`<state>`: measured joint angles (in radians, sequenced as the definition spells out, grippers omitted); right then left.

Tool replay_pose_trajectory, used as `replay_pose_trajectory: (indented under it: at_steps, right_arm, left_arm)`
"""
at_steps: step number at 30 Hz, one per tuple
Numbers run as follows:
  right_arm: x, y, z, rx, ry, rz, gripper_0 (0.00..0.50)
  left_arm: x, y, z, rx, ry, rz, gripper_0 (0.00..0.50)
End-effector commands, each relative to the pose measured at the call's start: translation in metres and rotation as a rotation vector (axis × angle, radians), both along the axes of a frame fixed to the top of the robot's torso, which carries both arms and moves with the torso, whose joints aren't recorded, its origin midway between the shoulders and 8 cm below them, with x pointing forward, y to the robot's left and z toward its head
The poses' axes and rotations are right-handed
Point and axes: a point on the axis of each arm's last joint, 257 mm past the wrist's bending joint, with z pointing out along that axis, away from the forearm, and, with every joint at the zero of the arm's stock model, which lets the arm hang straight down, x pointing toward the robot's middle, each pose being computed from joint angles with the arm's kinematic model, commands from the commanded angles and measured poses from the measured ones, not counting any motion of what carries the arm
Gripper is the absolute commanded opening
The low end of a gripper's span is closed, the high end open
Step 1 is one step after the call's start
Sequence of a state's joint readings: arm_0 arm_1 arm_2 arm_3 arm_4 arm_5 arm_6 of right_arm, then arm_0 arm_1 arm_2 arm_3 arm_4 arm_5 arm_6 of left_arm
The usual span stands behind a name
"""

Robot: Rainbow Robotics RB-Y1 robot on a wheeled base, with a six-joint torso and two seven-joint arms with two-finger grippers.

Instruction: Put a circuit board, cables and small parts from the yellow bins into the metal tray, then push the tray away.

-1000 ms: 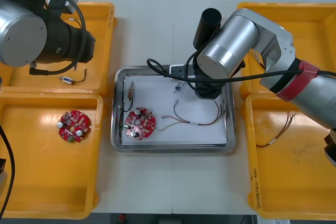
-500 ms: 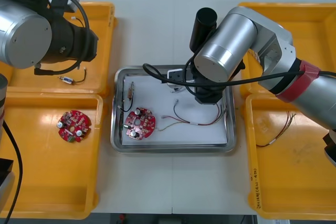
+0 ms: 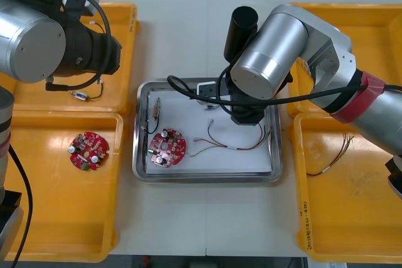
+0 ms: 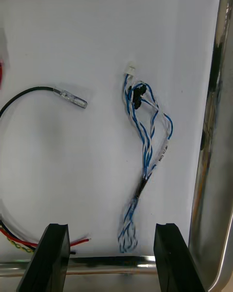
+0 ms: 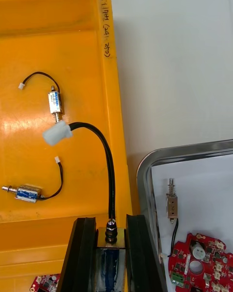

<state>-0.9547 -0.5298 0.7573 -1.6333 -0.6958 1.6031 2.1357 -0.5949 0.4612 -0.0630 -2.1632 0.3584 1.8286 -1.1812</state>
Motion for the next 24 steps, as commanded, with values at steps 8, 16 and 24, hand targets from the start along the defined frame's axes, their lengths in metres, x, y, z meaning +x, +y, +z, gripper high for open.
replay_pose_trajectory:
  at_steps: [8,16,24]
  right_arm:
    - [-0.001,0.013,0.031,0.049,-0.038,-0.015,0.5]
    - [-0.01,-0.002,0.05,0.035,-0.019,-0.068,0.5]
    - [-0.022,-0.021,0.083,0.046,-0.014,-0.14,0.5]
  left_arm:
    - [-0.005,-0.004,0.007,-0.069,-0.021,0.042,0.002]
    - [-0.005,-0.005,0.006,-0.073,-0.02,0.041,0.0]
    - [-0.006,-0.008,0.005,-0.077,-0.016,0.037,0.001]
